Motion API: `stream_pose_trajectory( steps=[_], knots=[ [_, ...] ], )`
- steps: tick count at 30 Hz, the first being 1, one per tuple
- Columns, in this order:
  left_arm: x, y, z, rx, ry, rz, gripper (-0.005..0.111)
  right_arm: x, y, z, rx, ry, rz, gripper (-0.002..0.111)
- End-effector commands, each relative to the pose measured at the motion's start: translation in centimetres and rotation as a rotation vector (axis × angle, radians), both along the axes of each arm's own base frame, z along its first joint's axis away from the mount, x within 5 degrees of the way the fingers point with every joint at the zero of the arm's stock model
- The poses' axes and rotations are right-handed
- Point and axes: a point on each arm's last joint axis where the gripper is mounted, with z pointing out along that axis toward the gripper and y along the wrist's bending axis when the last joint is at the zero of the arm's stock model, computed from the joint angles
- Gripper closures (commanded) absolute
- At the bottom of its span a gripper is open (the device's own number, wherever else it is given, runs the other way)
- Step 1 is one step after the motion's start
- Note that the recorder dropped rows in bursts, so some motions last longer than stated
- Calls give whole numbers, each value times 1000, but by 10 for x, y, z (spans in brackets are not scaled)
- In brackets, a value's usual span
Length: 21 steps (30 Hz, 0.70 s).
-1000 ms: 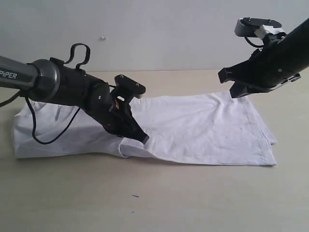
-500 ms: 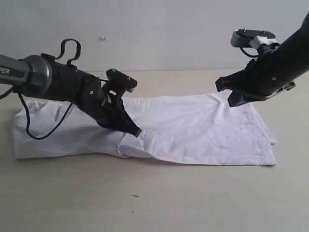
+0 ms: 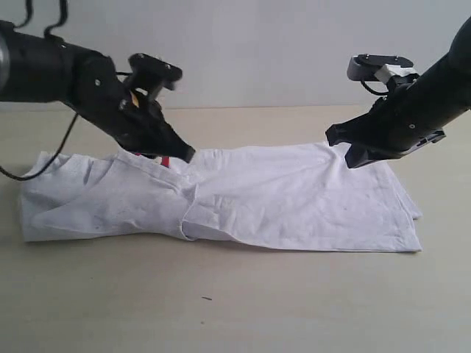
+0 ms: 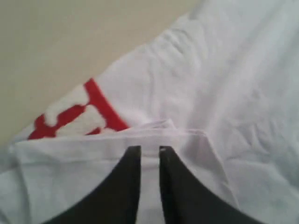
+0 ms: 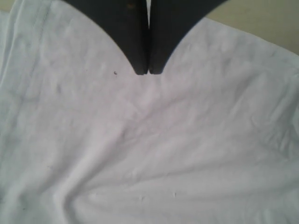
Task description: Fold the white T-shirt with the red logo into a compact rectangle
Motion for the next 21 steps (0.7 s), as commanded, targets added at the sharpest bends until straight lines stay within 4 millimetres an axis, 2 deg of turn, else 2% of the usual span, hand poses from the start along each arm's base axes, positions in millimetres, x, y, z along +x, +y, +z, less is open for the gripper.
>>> stream_pose_trajectory(
  steps=[1,2,3,6,7,8,9,13,21],
  knots=[
    [3,41,17,12,74,126,55,1,0,3,6,-9,1,108],
    [4,53,17,21,98,158,49,1,0,3,11,-9,-1,108],
    [9,77,16,16,139,245,44,1,1,3,18,-8,-5,108],
    [14,119,7,-51,175,398,45,0,1,3,29,0,-7,108],
    [15,139,0,-105,176,476,45,0,1,3,29,0,-7,108],
    [15,148,-4,-128,181,503,45,0,1,3,29,0,-7,108],
    [14,166,-12,-164,194,551,45,0,1,3,29,0,-7,108],
    [15,195,-32,-253,264,631,45,0,1,3,27,-1,-3,108],
    [22,218,-68,-311,296,704,45,0,1,3,25,-3,1,108]
  ],
)
